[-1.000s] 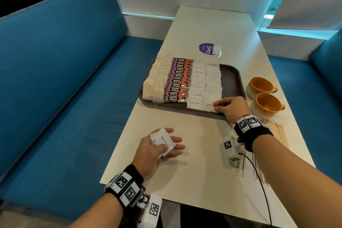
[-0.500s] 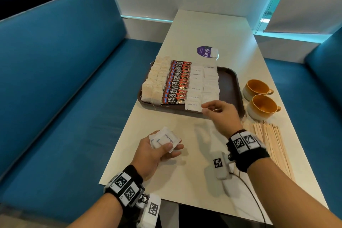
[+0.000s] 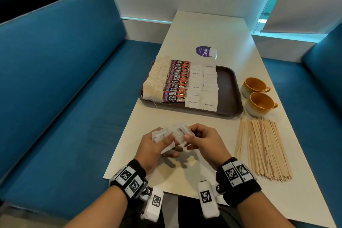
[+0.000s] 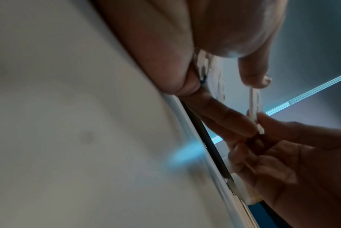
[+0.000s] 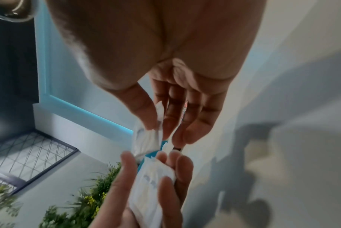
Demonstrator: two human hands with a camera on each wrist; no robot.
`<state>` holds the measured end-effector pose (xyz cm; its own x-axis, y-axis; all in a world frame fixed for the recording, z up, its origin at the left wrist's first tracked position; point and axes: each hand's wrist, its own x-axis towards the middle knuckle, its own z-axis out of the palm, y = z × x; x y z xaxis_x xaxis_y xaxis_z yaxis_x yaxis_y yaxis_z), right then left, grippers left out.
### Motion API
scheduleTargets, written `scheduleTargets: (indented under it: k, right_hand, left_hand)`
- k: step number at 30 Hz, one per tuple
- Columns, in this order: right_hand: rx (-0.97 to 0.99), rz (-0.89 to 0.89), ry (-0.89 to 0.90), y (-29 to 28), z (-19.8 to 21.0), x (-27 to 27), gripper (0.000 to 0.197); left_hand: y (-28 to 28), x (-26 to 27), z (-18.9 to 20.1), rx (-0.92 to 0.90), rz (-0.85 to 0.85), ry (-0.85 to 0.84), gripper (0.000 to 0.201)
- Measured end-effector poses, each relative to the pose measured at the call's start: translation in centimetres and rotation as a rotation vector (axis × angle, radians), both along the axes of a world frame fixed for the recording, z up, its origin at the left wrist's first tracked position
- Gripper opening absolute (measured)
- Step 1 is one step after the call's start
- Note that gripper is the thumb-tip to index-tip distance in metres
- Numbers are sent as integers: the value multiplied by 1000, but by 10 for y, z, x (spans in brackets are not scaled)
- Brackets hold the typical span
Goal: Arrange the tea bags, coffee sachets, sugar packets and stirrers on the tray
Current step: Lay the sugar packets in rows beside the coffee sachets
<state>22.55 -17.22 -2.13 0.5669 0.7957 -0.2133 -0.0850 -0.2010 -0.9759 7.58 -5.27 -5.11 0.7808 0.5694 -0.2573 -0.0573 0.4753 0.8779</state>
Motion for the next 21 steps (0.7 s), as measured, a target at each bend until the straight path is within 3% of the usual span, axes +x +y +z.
scheduleTargets:
  k: [5,9,14,19,21]
  right_hand:
    - [-130,42,-161,-1,-1,0,14]
    - [-58,-10,-185,-4,-2,-6,30]
    - [-19,0,-200,-5,-4,1,21]
    - [-23,-204,-198,11,5,47,17]
    - [-37,-235,-274,19,8,74,17]
  left_hand:
    - [1,0,-4,3,7,11,36]
    - [2,0,-9,44,38,49,35]
    - [5,2,-11,58,69,23,30]
    - [7,4,-10,-17,52,-97,60]
    - [7,5,-12,-20,62,-99,59]
